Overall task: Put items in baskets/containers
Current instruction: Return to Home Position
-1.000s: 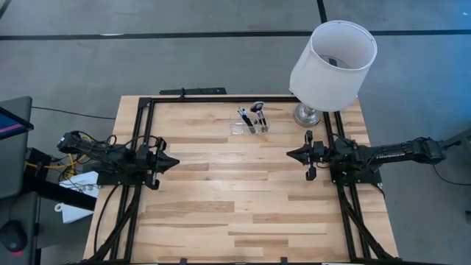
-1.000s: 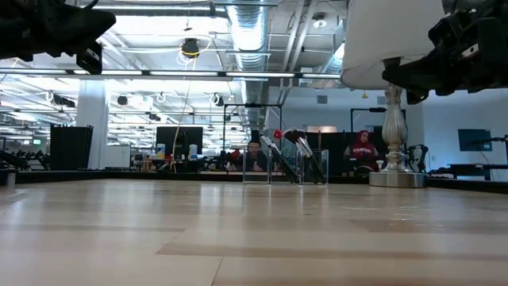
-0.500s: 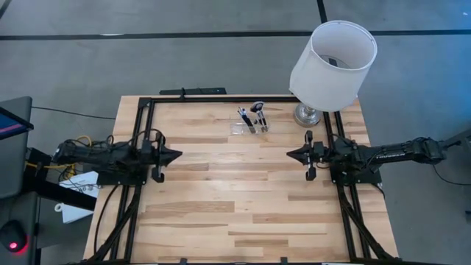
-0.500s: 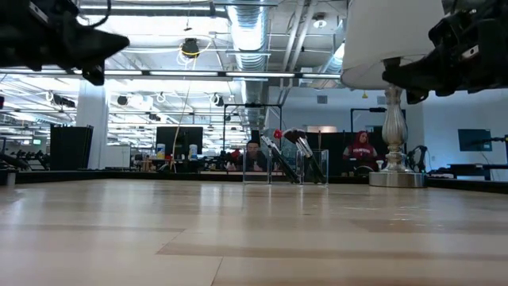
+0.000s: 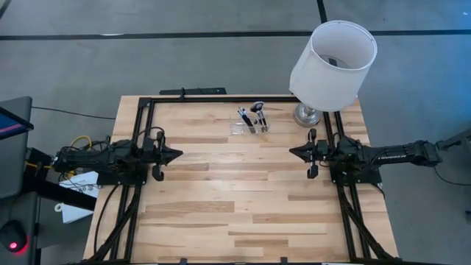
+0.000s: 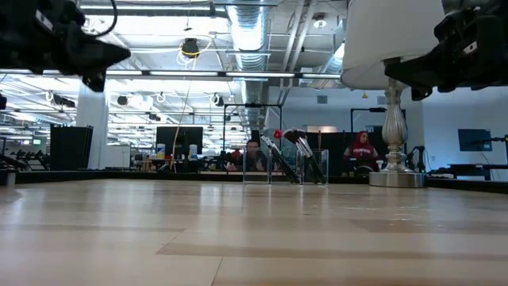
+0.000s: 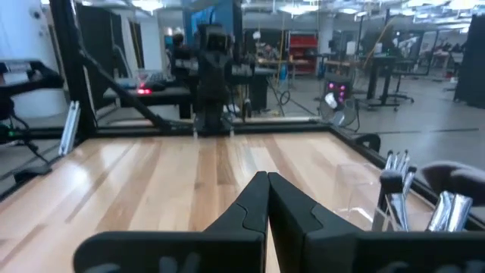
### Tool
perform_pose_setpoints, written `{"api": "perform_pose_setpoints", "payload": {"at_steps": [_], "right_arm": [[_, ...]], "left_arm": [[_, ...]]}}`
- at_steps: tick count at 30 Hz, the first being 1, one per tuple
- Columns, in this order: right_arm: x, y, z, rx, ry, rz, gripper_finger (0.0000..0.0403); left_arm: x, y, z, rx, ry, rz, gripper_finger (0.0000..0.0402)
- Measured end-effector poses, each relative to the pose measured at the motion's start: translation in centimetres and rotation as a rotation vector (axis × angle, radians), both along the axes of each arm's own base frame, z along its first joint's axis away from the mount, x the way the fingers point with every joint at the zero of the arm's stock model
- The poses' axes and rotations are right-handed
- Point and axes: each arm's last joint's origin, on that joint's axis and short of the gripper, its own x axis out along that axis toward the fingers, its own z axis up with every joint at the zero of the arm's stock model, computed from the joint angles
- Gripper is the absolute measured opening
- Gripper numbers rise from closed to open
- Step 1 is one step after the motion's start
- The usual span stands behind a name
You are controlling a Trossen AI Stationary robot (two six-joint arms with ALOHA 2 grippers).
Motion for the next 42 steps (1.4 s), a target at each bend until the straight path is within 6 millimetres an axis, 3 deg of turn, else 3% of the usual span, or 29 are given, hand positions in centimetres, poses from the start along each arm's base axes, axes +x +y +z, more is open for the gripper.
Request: {"api": "perform_pose_setpoints", "payload": {"at_steps": [2, 11, 17, 33, 42], "right_arm": [[-0.1, 0.1, 0.0, -0.001, 0.001, 0.008, 0.0001], [-0.4, -0.1, -0.5, -0.010, 0.055, -0.011, 0.0001], [-0.6, -0.6, -1.0, 0.006, 0.098, -0.093, 0.0001], [-0.7, -0.9, -2.0, 0.045, 0.196, -0.128, 0.0001], [-0.8, -0.9, -1.0, 0.046, 0.170, -0.112, 0.0001]], "left_arm": [[0.1, 0.0, -1.0, -0.009, 0.015, -0.004, 0.0006], [0.1, -0.2, -0.9, 0.033, 0.008, -0.050, 0.0006], [0.1, 0.1, -1.0, 0.127, 0.025, 0.040, 0.0006], [0.2, 0.1, -1.0, 0.121, 0.023, 0.041, 0.0006], [0.2, 0.1, -1.0, 0.123, 0.023, 0.041, 0.0006]]}}
